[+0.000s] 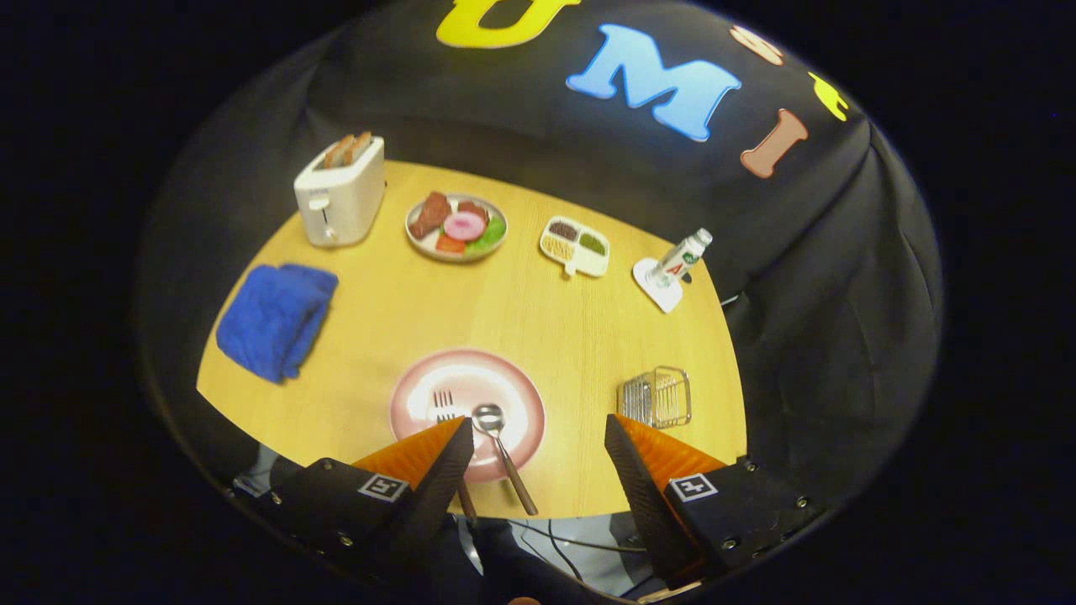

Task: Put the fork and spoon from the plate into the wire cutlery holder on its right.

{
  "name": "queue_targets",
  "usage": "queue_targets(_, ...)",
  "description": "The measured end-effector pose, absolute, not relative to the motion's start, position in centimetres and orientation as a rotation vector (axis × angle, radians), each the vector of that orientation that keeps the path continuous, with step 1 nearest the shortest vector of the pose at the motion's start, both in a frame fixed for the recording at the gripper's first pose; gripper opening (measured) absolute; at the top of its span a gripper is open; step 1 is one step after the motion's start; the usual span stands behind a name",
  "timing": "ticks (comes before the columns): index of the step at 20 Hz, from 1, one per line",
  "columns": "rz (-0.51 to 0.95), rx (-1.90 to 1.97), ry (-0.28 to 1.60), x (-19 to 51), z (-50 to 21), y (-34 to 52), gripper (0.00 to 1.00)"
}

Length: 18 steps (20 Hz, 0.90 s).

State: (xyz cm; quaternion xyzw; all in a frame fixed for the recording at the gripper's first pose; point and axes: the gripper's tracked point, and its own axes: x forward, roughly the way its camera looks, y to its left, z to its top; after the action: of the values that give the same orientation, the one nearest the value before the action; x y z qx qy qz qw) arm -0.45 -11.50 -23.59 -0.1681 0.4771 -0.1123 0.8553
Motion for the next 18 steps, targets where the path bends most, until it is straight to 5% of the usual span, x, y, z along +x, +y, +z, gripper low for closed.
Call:
queue_targets(7, -0.256, -0.427, 1.342, -4.0, -31.7, -14.8, 0.97)
queue_targets(18, -0.178, -0.467, 1.489, -4.3, -37.4, -16.7, 0.94)
